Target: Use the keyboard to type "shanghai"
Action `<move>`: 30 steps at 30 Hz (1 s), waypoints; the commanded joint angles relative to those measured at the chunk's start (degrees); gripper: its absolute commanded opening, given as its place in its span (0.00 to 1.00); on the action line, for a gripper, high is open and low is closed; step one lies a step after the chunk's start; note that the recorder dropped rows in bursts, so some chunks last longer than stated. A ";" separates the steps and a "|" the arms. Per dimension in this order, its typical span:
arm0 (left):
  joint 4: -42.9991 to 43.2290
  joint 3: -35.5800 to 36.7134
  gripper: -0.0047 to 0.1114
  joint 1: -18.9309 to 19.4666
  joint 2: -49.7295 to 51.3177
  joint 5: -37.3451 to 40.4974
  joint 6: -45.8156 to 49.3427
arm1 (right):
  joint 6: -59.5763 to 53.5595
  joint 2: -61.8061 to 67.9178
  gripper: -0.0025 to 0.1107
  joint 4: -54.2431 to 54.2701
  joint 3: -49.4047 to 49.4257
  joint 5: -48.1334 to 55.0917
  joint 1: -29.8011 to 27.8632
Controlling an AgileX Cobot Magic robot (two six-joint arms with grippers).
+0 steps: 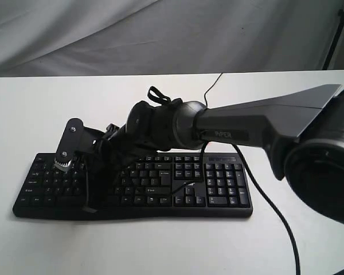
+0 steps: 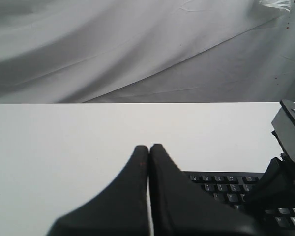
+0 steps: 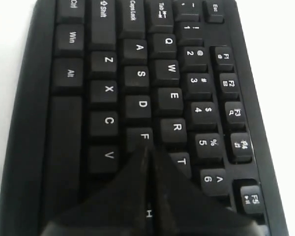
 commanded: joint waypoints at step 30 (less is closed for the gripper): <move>-0.23 0.03 0.05 -0.23 0.18 -0.14 -0.07 | -0.22 -5.21 0.02 -1.01 -0.31 12.03 -4.71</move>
